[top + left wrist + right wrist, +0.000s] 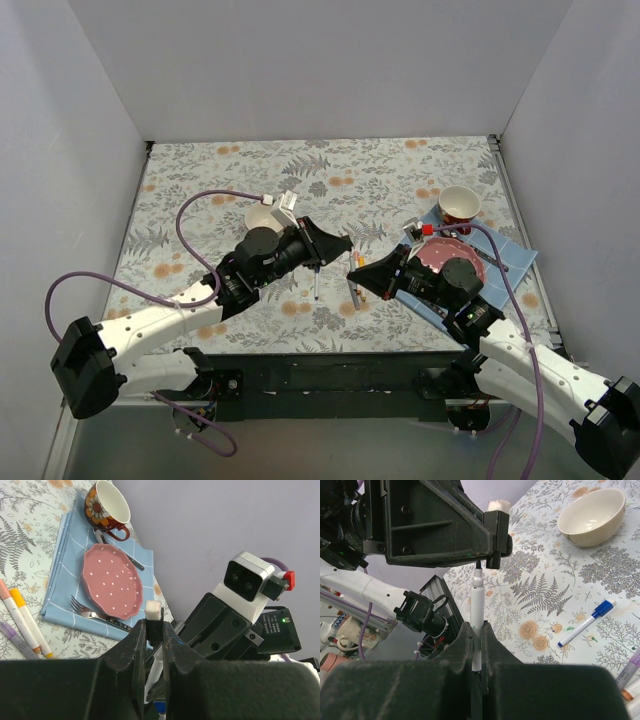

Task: Insert the pens into the pen caps
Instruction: Align the barrel with the opening of the pen cap

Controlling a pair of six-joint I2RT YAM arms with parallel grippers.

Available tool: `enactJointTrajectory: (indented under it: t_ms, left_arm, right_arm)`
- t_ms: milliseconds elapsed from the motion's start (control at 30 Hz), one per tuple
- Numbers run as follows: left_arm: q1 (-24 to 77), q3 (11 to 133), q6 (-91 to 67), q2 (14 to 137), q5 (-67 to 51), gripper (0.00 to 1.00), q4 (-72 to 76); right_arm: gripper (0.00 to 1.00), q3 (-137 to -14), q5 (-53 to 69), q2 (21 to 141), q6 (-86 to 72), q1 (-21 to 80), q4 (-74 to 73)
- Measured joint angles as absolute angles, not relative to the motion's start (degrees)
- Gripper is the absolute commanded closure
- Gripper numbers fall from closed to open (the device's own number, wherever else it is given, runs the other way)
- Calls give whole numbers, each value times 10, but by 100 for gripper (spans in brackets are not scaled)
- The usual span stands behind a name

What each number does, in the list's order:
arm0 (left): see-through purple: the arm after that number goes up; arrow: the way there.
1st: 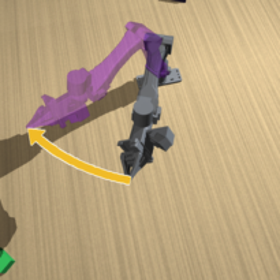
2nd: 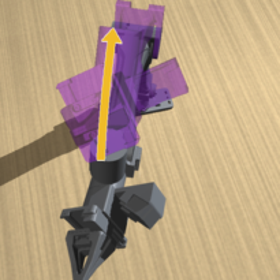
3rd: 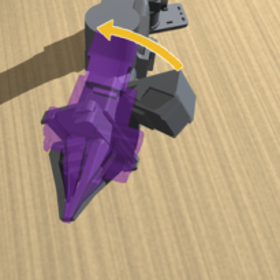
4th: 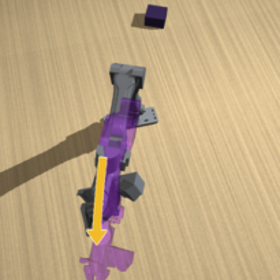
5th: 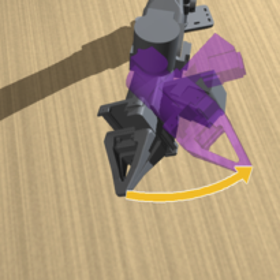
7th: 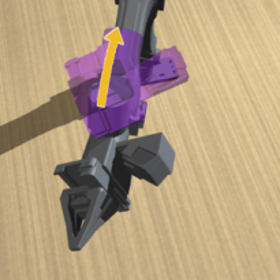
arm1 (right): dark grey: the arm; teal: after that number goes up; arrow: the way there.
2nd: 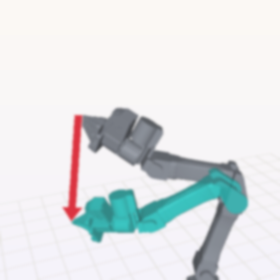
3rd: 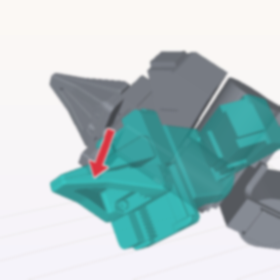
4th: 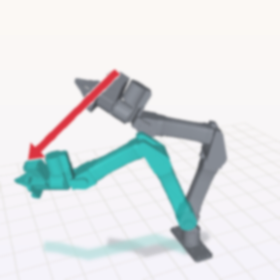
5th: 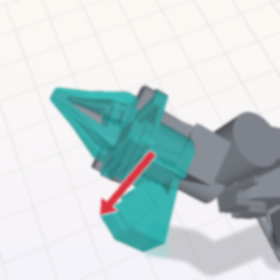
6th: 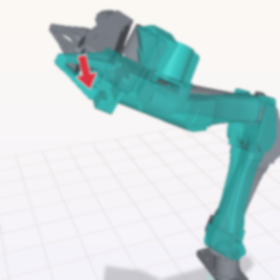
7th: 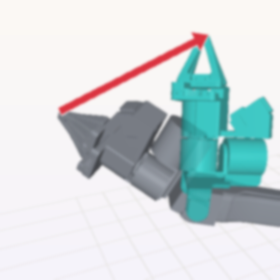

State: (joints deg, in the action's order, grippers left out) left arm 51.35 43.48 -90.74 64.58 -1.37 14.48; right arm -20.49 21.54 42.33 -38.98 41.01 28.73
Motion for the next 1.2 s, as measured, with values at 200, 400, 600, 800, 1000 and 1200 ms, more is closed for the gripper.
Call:
enactJointTrajectory:
  t_ms: [200, 400, 600, 800, 1000, 1200]
  left_arm:
    - [514, 435, -909, 631, 7, 100, 135]
    - [514, 435, -909, 623, 12, 100, 133]
    - [514, 435, -909, 623, 10, 100, 133]
    - [514, 427, -913, 623, 4, 100, 141]
    - [514, 425, -913, 626, -9, 100, 144]
    - [513, 423, -913, 627, -11, 100, 147]
  right_arm:
    - [99, -205, 215, 425, -390, 410, 285]
    - [99, -205, 215, 427, -390, 411, 284]
    - [99, -205, 215, 429, -390, 412, 284]
    - [99, -205, 215, 429, -391, 413, 284]
    - [99, -205, 215, 429, -391, 413, 284]
    - [99, -205, 215, 432, -391, 413, 285]
